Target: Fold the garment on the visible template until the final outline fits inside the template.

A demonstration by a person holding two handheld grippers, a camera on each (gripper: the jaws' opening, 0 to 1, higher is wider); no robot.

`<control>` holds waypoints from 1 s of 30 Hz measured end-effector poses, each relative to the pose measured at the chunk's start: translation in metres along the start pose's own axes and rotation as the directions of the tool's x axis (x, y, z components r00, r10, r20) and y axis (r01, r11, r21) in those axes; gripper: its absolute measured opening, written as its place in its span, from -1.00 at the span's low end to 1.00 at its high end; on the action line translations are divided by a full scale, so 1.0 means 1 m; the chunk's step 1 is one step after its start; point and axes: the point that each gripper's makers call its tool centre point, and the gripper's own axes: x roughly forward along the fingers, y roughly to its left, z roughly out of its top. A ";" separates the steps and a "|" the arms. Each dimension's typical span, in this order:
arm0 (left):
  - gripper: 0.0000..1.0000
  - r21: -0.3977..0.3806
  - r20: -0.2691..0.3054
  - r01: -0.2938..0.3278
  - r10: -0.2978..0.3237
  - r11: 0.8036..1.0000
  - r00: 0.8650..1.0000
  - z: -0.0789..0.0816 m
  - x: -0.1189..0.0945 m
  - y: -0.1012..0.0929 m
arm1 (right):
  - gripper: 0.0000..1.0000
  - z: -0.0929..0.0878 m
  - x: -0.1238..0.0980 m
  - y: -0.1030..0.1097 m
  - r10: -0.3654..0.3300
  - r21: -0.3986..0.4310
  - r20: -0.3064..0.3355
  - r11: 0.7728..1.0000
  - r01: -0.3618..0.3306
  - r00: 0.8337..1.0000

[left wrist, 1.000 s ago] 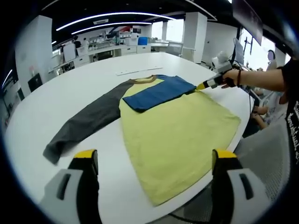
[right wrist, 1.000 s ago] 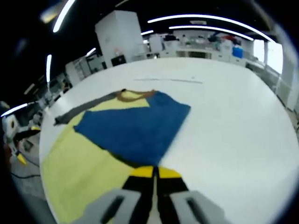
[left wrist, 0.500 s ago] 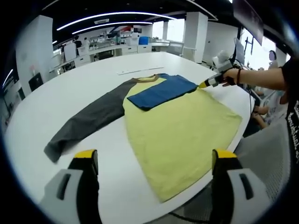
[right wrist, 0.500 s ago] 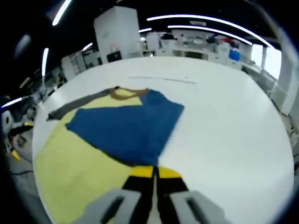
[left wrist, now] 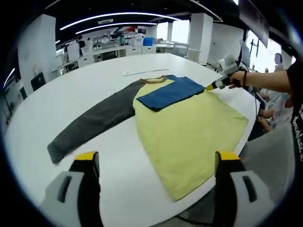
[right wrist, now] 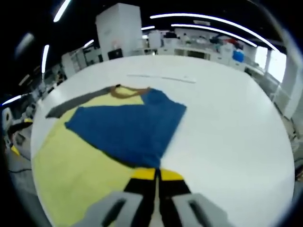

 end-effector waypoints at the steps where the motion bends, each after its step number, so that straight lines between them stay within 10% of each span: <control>1: 0.98 0.000 -0.001 -0.002 0.002 1.000 1.000 0.000 0.000 0.001 | -1.00 0.000 0.001 -0.003 -0.001 -0.001 -0.001 1.000 0.001 1.000; 13: 0.98 -0.033 0.002 -0.052 0.052 0.998 0.999 0.001 -0.007 0.035 | -0.96 0.002 -0.006 0.003 0.011 0.079 0.011 0.997 -0.012 1.000; 23: 0.98 -0.050 -0.003 -0.128 0.128 0.990 0.992 0.003 -0.012 0.074 | 0.30 0.026 -0.027 0.014 0.087 0.056 0.092 0.994 -0.093 0.992; 30: 0.98 -0.123 0.025 -0.167 0.171 0.978 0.985 0.009 -0.012 0.104 | 0.82 0.036 -0.046 0.025 0.139 0.002 0.120 0.990 -0.140 0.983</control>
